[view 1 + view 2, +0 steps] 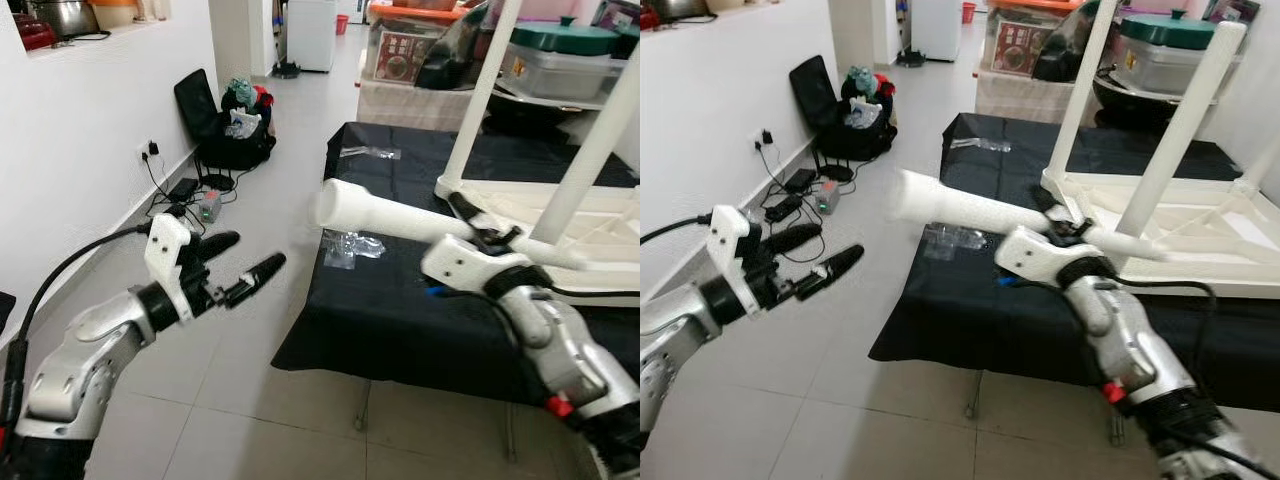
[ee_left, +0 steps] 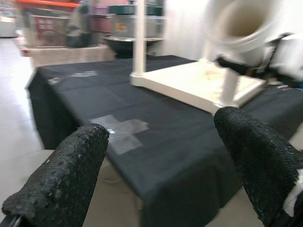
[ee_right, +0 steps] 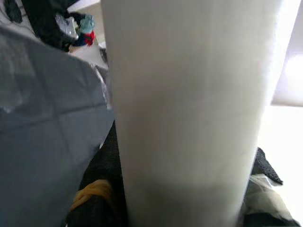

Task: Building children table

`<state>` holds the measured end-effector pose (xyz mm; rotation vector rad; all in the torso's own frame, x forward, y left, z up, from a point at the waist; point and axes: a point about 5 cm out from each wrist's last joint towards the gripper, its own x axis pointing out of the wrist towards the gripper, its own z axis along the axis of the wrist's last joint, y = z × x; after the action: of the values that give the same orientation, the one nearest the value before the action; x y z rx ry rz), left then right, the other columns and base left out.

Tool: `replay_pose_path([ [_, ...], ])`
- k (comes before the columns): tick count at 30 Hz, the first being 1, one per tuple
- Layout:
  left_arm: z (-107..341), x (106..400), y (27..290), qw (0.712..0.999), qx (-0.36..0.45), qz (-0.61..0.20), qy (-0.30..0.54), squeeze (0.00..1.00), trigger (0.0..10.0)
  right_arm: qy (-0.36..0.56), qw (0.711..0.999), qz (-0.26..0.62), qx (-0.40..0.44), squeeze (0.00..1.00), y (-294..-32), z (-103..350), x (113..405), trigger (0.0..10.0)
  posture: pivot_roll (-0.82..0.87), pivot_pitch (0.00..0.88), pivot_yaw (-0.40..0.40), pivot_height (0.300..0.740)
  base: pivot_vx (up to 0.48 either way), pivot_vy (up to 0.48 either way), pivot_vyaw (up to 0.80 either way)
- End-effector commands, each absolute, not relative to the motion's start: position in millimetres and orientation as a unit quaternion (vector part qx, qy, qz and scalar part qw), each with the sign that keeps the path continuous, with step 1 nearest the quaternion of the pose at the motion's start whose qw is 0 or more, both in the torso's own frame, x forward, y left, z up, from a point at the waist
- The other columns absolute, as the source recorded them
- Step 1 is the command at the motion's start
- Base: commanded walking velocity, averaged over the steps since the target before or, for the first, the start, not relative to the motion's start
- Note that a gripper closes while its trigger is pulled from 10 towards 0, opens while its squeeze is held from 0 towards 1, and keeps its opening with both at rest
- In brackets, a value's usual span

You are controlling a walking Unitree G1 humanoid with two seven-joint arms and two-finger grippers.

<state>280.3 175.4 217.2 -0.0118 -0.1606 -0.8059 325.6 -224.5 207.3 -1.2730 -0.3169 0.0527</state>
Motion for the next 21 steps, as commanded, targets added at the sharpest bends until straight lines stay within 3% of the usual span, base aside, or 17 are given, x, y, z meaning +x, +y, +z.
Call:
replay_pose_path([
  [1,218,275,177,0.91,-0.006,-0.409,-0.072,0.0,10.0,-0.145,0.785,0.016,-0.602,0.0,-233,205,324,0.0,0.1,0.0,-0.086,0.74,0.0,0.0,0.0],
  [4,218,267,189,0.903,0.0,-0.426,-0.052,0.0,10.0,-0.145,0.791,0.011,-0.594,0.0,-252,200,319,0.0,0.1,0.0,-0.083,0.74,0.0,0.0,0.0],
  [11,226,268,206,0.909,-0.016,-0.413,-0.053,0.0,10.0,-0.176,0.796,0.033,-0.578,0.0,-252,198,311,0.0,0.1,0.0,-0.085,0.74,0.0,0.0,0.0],
  [16,234,271,232,0.916,-0.045,-0.396,-0.053,0.0,10.0,-0.228,0.797,0.101,-0.55,0.0,-231,190,298,0.0,0.1,0.0,-0.081,0.74,0.0,0.0,0.0],
  [21,238,270,226,0.904,-0.057,-0.419,-0.056,0.0,10.0,-0.232,0.786,0.126,-0.559,0.0,-219,179,297,0.0,0.1,0.0,-0.082,0.74,0.0,0.0,0.0],
])
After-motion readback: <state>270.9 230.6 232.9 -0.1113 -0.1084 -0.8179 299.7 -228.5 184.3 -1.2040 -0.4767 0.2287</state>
